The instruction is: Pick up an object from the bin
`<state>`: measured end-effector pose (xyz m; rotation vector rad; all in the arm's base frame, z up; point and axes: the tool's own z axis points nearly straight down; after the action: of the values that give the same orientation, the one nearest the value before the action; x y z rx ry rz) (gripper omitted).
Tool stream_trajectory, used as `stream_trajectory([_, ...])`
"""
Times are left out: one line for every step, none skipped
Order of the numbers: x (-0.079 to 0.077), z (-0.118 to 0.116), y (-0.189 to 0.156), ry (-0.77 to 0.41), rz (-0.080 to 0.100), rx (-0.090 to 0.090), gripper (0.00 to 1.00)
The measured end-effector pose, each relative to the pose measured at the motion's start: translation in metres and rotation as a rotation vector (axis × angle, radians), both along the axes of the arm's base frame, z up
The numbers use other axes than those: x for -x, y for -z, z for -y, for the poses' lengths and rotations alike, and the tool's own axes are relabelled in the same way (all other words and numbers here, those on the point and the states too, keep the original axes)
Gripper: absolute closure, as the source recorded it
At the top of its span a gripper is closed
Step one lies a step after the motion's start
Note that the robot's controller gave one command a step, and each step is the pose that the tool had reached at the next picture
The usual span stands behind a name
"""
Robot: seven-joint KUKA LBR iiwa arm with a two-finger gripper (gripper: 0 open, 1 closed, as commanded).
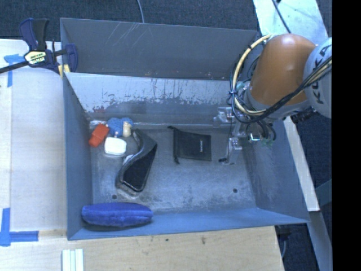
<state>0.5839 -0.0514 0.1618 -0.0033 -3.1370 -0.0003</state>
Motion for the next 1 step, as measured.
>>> stream_trajectory([-0.0075, 0.0083, 0.0674, 0.146, 0.001, 0.001, 0.00])
